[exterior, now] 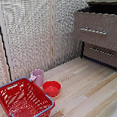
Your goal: Shift your gripper thoughtfully near the cereal snack bar. Tenderly grip the snack bar with your precision device. Carefully hover the precision device above the first drawer installation and invite the snack bar to descend into the first drawer installation.
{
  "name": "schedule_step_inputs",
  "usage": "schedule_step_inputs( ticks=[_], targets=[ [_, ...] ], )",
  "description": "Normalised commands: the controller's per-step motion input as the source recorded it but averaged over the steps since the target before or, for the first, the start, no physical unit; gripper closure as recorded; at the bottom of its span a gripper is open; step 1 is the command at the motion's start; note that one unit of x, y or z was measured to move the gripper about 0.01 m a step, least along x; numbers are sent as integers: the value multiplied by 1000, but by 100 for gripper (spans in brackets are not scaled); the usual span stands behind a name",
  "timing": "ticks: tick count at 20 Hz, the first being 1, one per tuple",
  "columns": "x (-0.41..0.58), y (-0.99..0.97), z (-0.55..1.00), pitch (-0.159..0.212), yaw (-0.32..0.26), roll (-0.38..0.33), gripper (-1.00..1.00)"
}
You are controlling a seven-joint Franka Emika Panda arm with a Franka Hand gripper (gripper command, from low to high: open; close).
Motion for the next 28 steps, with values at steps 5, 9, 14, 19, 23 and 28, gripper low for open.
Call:
schedule_step_inputs(
  ticks=[5,9,14,19,23,28],
  targets=[
    [166,-956,526,111,-3,-2,100],
    [249,-871,403,141,0,-6,100],
    [357,-543,81,245,8,-56,100],
    [454,-419,0,265,5,-82,100],
    [339,-671,40,225,0,-69,100],
    [141,-446,18,132,15,-41,100]
  ],
)
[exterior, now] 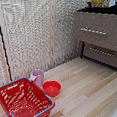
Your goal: Shift your gripper thoughtfully near the cereal snack bar. Tenderly grip the snack bar with your precision device. Carefully hover the precision device above the first drawer installation and invite the snack bar to descend into the first drawer installation.
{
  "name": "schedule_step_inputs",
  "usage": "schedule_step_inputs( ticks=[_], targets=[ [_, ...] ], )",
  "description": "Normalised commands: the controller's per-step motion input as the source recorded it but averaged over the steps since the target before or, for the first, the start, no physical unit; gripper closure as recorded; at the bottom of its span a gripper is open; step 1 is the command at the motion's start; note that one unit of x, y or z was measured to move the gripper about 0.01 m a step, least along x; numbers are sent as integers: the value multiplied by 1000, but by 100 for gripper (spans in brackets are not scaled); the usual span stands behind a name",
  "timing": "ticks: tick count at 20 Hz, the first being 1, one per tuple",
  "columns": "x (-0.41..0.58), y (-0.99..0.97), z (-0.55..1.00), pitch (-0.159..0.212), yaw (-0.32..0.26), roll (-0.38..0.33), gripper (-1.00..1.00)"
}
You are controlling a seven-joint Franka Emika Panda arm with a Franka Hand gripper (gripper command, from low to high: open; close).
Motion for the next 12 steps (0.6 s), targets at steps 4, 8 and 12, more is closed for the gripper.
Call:
schedule_step_inputs(
  ticks=[4,8,12],
  targets=[
    [1,-3,-49,-10,7,0,-100],
    [137,-8,154,-8,-3,-3,-100],
    [197,0,350,-1,-50,0,-100]
  ],
)
